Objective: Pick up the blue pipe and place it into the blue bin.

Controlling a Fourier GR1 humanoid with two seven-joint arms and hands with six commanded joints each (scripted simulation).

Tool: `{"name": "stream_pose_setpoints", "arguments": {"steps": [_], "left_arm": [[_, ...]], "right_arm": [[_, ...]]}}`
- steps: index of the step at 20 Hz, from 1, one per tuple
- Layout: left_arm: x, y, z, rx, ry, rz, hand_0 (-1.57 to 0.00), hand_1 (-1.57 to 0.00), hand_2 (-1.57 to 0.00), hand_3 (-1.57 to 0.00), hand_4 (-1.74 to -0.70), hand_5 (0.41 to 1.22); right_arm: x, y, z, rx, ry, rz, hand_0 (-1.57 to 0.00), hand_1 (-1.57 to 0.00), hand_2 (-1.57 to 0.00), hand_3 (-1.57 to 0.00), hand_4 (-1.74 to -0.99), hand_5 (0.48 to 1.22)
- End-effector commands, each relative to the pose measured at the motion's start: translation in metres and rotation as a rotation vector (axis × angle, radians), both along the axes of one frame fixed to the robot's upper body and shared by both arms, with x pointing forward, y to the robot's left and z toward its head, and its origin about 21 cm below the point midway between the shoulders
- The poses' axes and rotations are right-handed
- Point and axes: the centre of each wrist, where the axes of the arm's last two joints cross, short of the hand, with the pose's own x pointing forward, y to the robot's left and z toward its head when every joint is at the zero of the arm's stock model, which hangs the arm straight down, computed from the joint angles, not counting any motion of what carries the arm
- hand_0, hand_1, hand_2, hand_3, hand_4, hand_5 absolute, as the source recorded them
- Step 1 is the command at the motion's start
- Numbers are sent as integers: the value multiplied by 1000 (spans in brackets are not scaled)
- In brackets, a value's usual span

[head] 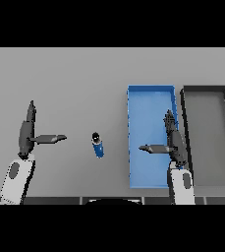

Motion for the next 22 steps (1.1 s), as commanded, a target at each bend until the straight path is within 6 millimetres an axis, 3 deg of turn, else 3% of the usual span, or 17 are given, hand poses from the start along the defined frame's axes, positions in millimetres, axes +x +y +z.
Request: {"name": "stream_pose_setpoints", "arguments": {"steps": [1, 6, 8, 13, 19, 22], "left_arm": [[0, -1, 0, 0, -5, -1, 1, 1, 1, 1, -967, 594], [4, -5, 1, 3, -5, -4, 1, 1, 1, 1, -967, 594], [-3, 15, 9, 131, -6, -257, 1, 1, 1, 1, -969, 595], [-4, 25, 13, 176, 23, -392, 1, 1, 1, 1, -967, 598], [-24, 12, 21, 174, 37, -615, 1, 1, 1, 1, -989, 566], [-35, -11, 24, 219, 125, -695, 1, 1, 1, 1, -1018, 512]], "right_arm": [[0, -1, 0, 0, 0, -1, 1, 1, 1, 1, -1210, 594], [1, -7, 2, 0, -1, -1, 1, 1, 1, 1, -1210, 594], [-8, -19, 12, -241, -97, 104, 1, 1, 1, 1, -1206, 592], [-15, -22, 17, -354, -111, 152, 1, 1, 1, 1, -1191, 587], [-17, -21, 20, -338, -103, 162, 1, 1, 1, 1, -1200, 580], [-12, -18, 25, -321, -113, 169, 1, 1, 1, 1, -1225, 580]]}}
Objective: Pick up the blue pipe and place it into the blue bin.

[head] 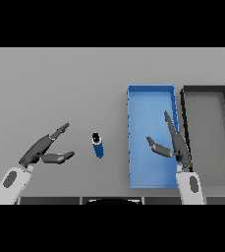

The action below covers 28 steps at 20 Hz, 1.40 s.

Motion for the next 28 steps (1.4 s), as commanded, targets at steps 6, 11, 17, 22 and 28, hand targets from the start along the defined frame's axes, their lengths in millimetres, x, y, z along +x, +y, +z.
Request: {"name": "stream_pose_setpoints", "arguments": {"steps": [6, 11, 17, 22, 28], "left_arm": [[-13, -42, -16, 30, 46, -140, 1, 1, 1, 1, -1097, 466], [-6, -67, -28, -14, 22, -162, 1, 1, 1, 1, -1149, 486], [10, -100, -54, -64, 56, -132, 1, 1, 1, 1, -1130, 493], [14, -113, -71, -82, 28, -118, 1, 1, -6, 1, -1099, 506], [22, -134, -72, -251, 80, -130, -39, -248, -417, -345, -1268, 675]], "right_arm": [[-1, 0, -1, -13, 16, -5, 1, 1, 1, 1, -1213, 571], [-2, 2, -6, 1, 16, -1, 1, 1, 1, 1, -1211, 560], [-5, -2, -6, 12, 16, -9, 1, 1, 1, 1, -1203, 551], [-4, -2, -3, 19, 10, -6, 1, 1, 1, 1, -1198, 547], [-9, -4, -6, 11, 14, -9, 1, 1, 1, 1, -1196, 560]]}}
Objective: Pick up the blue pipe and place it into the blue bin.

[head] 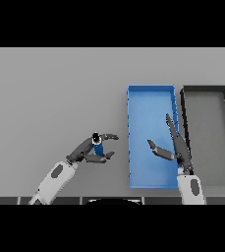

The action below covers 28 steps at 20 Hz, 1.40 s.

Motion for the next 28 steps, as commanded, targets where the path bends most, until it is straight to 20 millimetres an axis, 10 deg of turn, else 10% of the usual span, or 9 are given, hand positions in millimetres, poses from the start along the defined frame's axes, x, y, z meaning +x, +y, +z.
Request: {"name": "stream_pose_setpoints", "arguments": {"steps": [1, 5, 9, 28], "left_arm": [[-1, -2, -1, -21, 18, 1, -179, -411, -578, -590, -1301, 784], [-7, -13, -4, -47, 3, 6, -981, -1095, -1164, -1112, -1551, 1042], [-13, -15, -1, -39, -19, -15, -1329, -1376, -1404, -1370, -1561, 1148], [-5, -51, 64, -164, -203, -109, -1568, -1568, -1569, -1568, -1473, 1220]], "right_arm": [[2, 2, 2, -1, 6, -1, 1, 1, 1, 1, -1192, 560], [2, -1, -2, -19, 17, -10, 1, 1, 1, 1, -1182, 562], [3, 1, 1, -16, 11, -9, 1, 1, 1, 1, -1176, 559], [8, -3, 2, -63, 13, -15, 1, 1, 1, 1, -1124, 578]]}}
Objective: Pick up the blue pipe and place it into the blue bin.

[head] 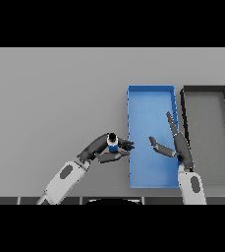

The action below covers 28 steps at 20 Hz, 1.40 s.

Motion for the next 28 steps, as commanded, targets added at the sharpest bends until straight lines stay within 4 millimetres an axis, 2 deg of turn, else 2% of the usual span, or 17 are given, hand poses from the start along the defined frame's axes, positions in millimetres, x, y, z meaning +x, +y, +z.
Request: {"name": "stream_pose_setpoints", "arguments": {"steps": [1, 5, 8, 9, 11, 13, 16, 19, 22, 25, 28], "left_arm": [[-1, 0, -2, 2, 9, -2, -1568, -1569, -1569, -1569, -1473, 1220], [1, -3, -1, 1, 11, 0, -1570, -1570, -1570, -1570, -1474, 1220], [0, -2, -3, 12, 9, 0, -1570, -1571, -1571, -1571, -1474, 1220], [0, 3, -5, 10, 5, 2, -1571, -1571, -1571, -1571, -1474, 1221], [0, 0, -4, 10, -7, 1, -1571, -1571, -1571, -1571, -1475, 1221], [-1, 0, -3, 21, 0, -7, -1571, -1571, -1571, -1571, -1475, 1221], [-1, 0, -2, 28, -1, -1, -1571, -1571, -1571, -1571, -1474, 1221], [-2, 4, -3, 31, -7, 4, -1571, -1571, -1571, -1571, -1473, 1221], [-2, 7, -1, 31, -16, -3, -1571, -1571, -1571, -1571, -1474, 1221], [1, 1, 2, 36, -25, -3, -1571, -1571, -1571, -1571, -1474, 1221], [0, -1, 3, 49, -17, -9, -1571, -1571, -1571, -1571, -1475, 1221]], "right_arm": [[4, -2, 3, -9, -1, 13, 1, 1, 1, 1, -1124, 578], [22, -7, 17, -55, 0, 89, 1, 1, 1, 1, -1133, 578], [28, -8, 20, -59, -6, 120, 1, -3, 1, 1, -1191, 577], [25, -7, 19, -29, -20, 139, 1, -11, -3, 1, -1194, 572], [28, -9, 27, 59, -79, 190, 1, -22, -30, 1, -1166, 571], [32, -13, 49, 126, -145, 281, 1, -14, -25, 1, -1175, 592], [36, -13, 82, 103, -161, 426, 1, -6, -12, 1, -1165, 589], [33, 3, 116, 52, -136, 569, 1, -3, -6, 1, -1185, 554], [28, 16, 140, -21, -163, 710, 1, -1, -3, 1, -1219, 537], [30, 34, 151, -50, -136, 788, 1, 0, -1, 1, -1256, 523], [31, 46, 158, -61, -102, 848, 1, 0, 0, 1, -1239, 522]]}}
